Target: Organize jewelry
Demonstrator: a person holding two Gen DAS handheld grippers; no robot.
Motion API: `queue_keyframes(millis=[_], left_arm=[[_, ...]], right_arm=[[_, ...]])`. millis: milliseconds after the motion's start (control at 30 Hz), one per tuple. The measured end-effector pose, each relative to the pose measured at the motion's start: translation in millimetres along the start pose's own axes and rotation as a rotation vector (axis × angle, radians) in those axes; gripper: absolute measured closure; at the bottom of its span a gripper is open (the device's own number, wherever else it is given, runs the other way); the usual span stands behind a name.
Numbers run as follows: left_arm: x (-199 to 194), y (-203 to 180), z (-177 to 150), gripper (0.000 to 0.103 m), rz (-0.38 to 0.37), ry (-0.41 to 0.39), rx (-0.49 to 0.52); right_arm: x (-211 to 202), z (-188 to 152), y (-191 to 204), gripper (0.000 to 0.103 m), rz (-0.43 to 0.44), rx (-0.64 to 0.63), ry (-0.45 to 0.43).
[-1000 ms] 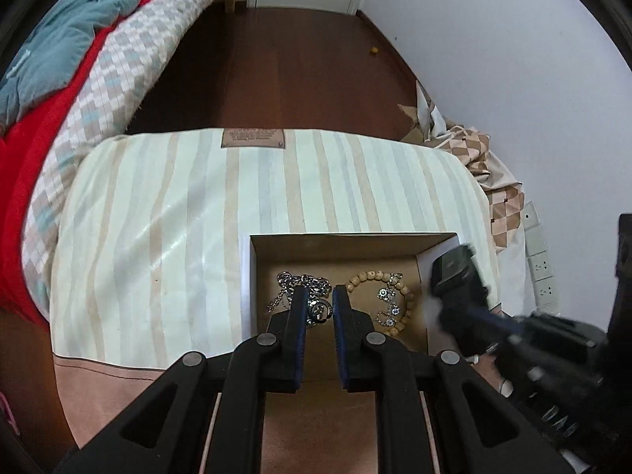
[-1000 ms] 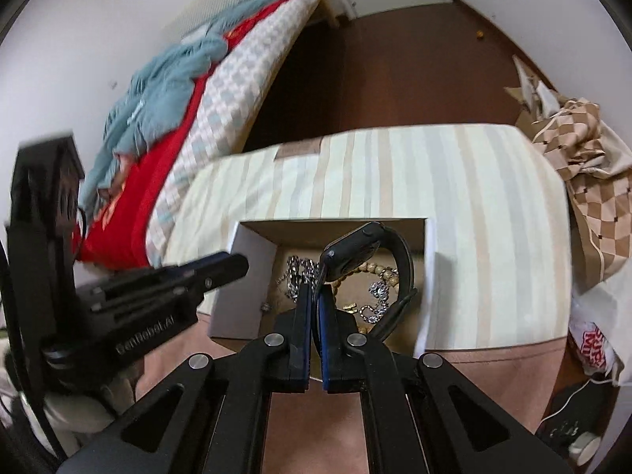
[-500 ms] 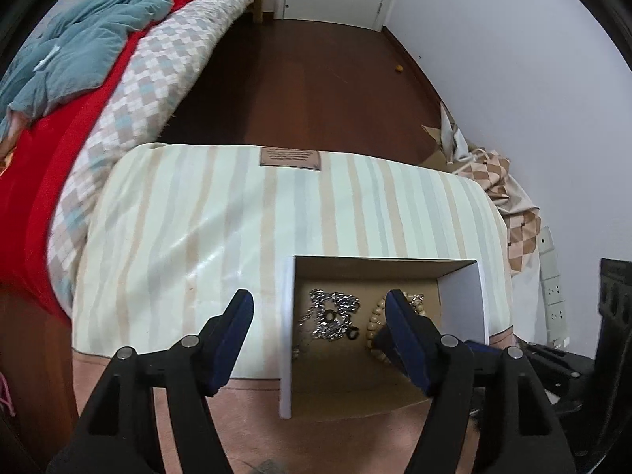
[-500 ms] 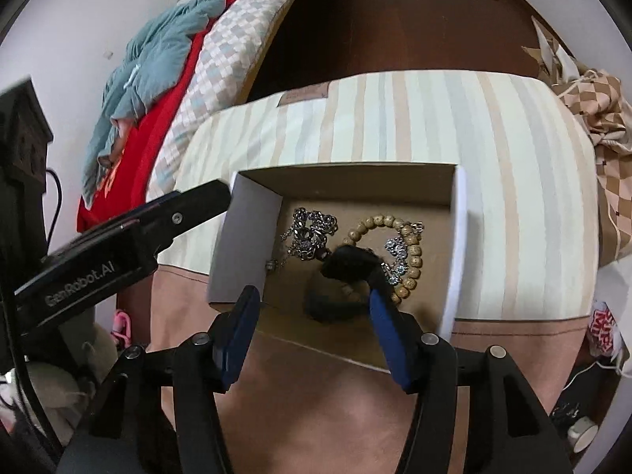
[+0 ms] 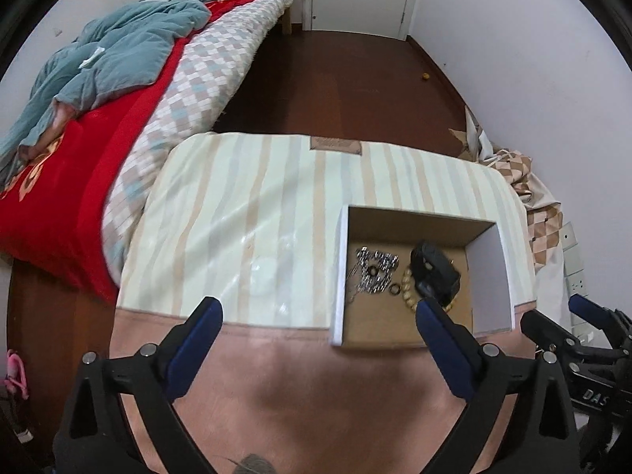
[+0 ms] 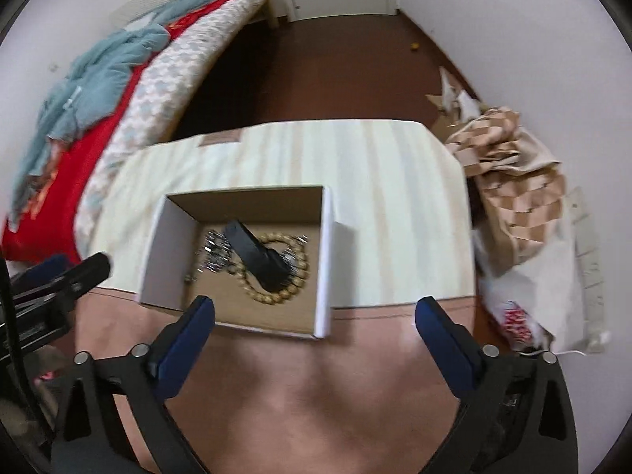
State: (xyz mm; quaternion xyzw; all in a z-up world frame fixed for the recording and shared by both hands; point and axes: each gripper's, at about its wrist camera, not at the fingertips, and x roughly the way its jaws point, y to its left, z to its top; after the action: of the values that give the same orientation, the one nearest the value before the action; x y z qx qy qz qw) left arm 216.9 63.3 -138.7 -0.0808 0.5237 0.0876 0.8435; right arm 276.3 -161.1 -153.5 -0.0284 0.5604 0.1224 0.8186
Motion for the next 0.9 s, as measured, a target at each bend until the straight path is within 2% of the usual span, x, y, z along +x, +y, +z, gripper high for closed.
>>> queue_keyframes(millis=[233, 400, 700, 900], left_arm=[[-30, 0, -18, 0.003, 0.047, -0.052, 0.019], [-60, -1, -30, 0.003, 0.037, -0.089, 0.021], [-130, -7, -58, 0.003, 0.035, -0.181, 0.034], [-180, -5, -72, 0.003, 0.029, -0.247, 0.030]], right_arm=[[-20, -16, 11, 0.000, -0.071, -0.016, -0.045], [-47, -27, 23, 0.000, -0.079, -0.016, -0.078], [-120, -62, 27, 0.000, -0.088, -0.003, -0.157], [-183, -84, 33, 0.000, -0.094, -0.006, -0.231]])
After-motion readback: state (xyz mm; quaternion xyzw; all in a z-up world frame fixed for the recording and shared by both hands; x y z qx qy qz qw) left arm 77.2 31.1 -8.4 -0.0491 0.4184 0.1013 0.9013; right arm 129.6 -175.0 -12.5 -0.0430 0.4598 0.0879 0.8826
